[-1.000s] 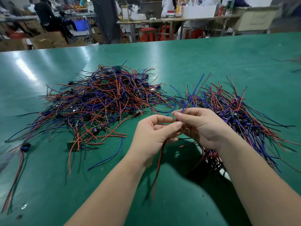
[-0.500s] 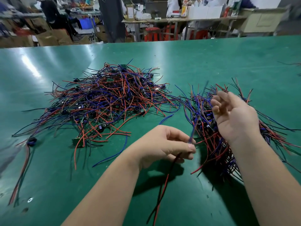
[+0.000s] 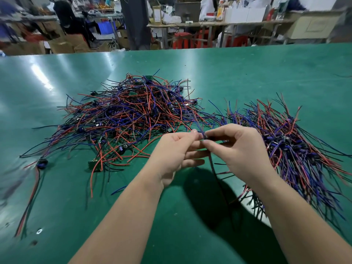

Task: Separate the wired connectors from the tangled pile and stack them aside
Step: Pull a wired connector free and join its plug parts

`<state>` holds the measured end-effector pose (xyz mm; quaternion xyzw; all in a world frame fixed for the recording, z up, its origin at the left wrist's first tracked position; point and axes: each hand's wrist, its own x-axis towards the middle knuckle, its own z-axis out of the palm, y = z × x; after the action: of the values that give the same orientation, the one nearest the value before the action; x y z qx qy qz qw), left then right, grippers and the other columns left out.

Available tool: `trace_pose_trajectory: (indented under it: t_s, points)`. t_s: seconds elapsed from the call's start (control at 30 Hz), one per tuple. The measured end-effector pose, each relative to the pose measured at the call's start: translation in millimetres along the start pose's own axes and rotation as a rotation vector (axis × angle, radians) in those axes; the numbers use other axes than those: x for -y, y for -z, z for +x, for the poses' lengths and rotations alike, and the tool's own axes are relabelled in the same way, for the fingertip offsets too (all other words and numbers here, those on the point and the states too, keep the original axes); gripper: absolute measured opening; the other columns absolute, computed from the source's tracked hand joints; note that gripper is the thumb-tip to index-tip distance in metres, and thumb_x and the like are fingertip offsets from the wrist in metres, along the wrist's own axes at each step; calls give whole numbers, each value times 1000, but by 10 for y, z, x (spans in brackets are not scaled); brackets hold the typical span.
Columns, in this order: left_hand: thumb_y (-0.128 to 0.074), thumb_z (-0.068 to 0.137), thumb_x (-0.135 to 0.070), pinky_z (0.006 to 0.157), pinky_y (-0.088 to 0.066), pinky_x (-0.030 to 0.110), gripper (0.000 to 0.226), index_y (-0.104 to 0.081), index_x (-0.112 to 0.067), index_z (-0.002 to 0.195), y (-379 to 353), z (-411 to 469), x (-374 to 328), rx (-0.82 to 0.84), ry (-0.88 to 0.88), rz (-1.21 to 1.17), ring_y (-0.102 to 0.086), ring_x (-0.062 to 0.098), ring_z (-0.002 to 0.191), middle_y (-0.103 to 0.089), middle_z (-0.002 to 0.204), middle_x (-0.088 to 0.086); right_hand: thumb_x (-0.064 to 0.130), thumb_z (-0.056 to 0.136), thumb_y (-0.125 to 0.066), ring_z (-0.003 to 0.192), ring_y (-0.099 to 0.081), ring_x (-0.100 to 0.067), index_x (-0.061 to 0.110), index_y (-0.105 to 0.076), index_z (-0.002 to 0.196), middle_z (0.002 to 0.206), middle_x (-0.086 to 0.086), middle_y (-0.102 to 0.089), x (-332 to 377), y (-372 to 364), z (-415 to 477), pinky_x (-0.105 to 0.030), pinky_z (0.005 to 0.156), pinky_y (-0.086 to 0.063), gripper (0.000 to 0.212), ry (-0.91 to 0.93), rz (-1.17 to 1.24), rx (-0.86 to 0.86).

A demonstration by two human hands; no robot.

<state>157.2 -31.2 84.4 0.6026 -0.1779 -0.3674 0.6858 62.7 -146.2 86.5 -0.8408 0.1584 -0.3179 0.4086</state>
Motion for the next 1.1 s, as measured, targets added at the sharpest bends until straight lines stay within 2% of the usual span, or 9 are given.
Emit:
trace_pose_trajectory:
  t_s: [0.07,0.17,0.3,0.4,0.63,0.77,0.87,0.97,1.1]
  points:
    - [-56,95,-20,69,-56,28,16,-70,-15,90,102,63,5,-162,-101,198,-69,16,75,-73,91,8,12,74,-79,68,-66,-2,20,-75,85,77,10,-71,-22,81,37,-22,73,-55,14,-34,-1,-124]
    - [-58,90,-21,98,-40,29,19,-74,-18,101,361,130,35,-551,-309,910,-58,18,112,-64,123,5,15,77,-75,67,-65,-7,21,-75,84,74,7,-71,-107,327,128,-30,74,-56,10,-78,-114,-347]
    - [-51,92,-32,114,-10,48,31,-63,-22,119,575,157,90,-627,2,1327,-23,24,142,-31,153,9,16,80,-66,79,-61,-18,18,-75,96,90,-6,-72,-267,606,198,-28,80,-47,18,-183,-381,-432]
    - [-48,93,-27,113,-8,52,27,-61,-22,117,582,173,104,-642,93,1471,-41,23,127,-51,132,3,17,81,-64,82,-50,-15,18,-74,99,97,-7,-65,-284,592,203,-25,77,-37,21,-206,-431,-394]
    - [-56,90,-21,99,-22,39,25,-63,-24,113,500,105,17,-919,-469,1142,-56,19,107,-61,118,-4,10,81,-64,88,-59,-16,18,-75,92,97,-2,-64,-137,322,139,-25,82,-42,17,-92,-338,-275]
    - [-52,89,2,81,-48,28,28,-62,-12,112,356,46,-51,-720,-938,720,-65,9,88,-61,110,1,9,81,-64,69,-61,-3,28,-71,80,84,4,-67,-116,261,121,-18,67,-47,20,-122,-182,-198]
    - [-50,93,4,75,-53,21,31,-56,-14,118,170,-3,-78,-449,-844,355,-70,7,88,-63,111,-10,6,84,-64,62,-64,-5,28,-72,75,70,2,-72,-64,205,101,-17,59,-48,25,-192,132,-5]
    - [-45,95,8,80,-57,36,35,-54,-13,122,-8,-31,-50,-190,-628,83,-70,15,96,-61,121,-10,5,89,-60,62,-64,-12,19,-73,81,76,-4,-73,-13,97,66,-18,54,-45,21,-230,449,114]
    - [-48,94,8,91,-54,44,39,-57,-17,122,-54,-70,-16,-88,-539,140,-67,11,102,-66,112,6,16,86,-66,60,-57,-12,16,-72,81,71,1,-68,-1,14,53,-21,54,-42,9,-261,559,80]
